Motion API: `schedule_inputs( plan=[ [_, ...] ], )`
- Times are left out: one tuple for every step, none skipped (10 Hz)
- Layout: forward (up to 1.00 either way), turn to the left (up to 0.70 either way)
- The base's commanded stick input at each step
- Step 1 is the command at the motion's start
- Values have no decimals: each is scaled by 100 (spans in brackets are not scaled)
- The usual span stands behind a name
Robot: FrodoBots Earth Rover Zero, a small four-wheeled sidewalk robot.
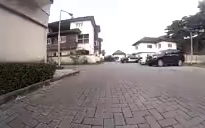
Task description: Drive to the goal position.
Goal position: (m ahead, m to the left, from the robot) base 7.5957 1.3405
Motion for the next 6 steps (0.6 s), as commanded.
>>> schedule_inputs(
  plan=[
    [70,0],
    [70,0],
    [70,0],
    [70,0],
    [70,0],
    [70,0]
  ],
)
